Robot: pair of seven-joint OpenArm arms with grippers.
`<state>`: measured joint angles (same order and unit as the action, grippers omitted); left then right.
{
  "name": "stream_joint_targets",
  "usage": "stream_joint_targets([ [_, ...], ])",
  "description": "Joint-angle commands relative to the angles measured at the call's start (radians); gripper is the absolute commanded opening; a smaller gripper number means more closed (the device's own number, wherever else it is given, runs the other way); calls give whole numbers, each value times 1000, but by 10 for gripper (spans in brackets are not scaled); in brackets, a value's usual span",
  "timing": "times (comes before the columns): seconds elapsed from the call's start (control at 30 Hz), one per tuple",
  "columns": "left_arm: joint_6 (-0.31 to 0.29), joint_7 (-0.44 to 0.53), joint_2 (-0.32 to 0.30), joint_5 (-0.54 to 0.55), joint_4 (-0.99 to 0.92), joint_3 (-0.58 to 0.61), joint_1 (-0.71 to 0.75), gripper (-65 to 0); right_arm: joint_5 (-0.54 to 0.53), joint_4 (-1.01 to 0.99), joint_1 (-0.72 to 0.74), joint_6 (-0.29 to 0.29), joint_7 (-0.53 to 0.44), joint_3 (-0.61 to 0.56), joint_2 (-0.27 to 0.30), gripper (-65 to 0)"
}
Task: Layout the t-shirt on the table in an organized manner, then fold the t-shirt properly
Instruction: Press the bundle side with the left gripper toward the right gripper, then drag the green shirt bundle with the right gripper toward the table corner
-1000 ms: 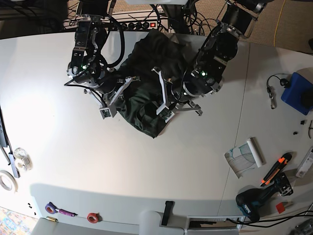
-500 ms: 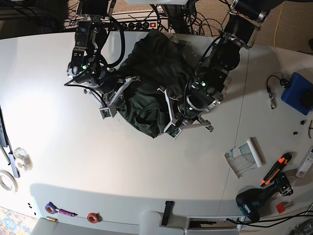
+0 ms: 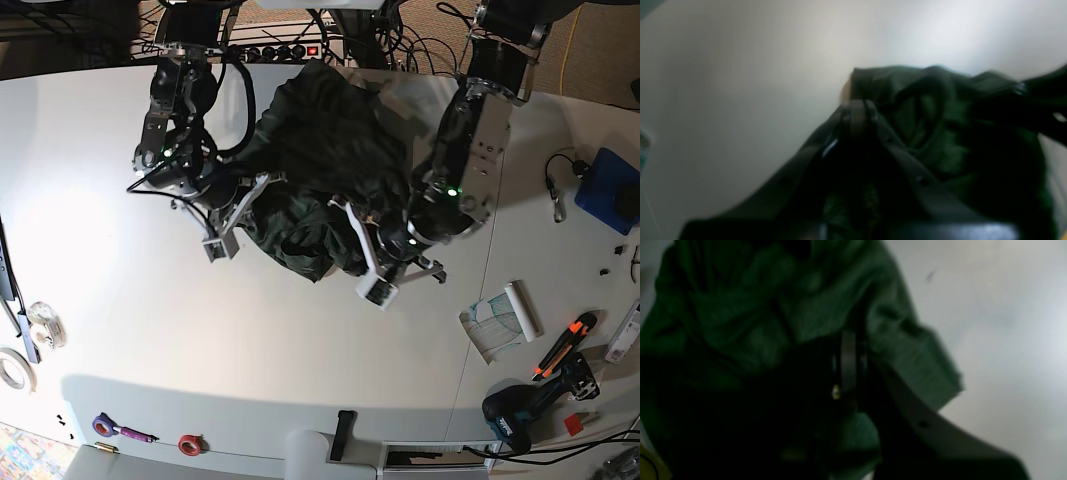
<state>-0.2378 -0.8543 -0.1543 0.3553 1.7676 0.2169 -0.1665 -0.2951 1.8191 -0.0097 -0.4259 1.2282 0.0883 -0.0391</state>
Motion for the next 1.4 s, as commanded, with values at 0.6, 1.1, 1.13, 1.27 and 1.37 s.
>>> stream_joint_targets([
  [0.6,-234,-141,-47,298,17,-207,-6,-650,-367,66,-56,-233,168,-84,1,-588],
  [1.1,-235,-88,-46,276,17,-207,103,-650,-73,-62,-95,-205,-40,-94,0,-650],
  [1.13,-235,-89,-45,275,17,-207,103,-650,-70,-90,-95,-205,-53,-94,0,-650],
  [1.27,-235,-89,-45,273,17,-207,103,-650,-31,-179,-95,-201,-82,-94,1,-650],
  [1.37,-235,-89,-45,273,17,-207,103,-650,63,-211,-95,-113,-111,-93,7,-650],
])
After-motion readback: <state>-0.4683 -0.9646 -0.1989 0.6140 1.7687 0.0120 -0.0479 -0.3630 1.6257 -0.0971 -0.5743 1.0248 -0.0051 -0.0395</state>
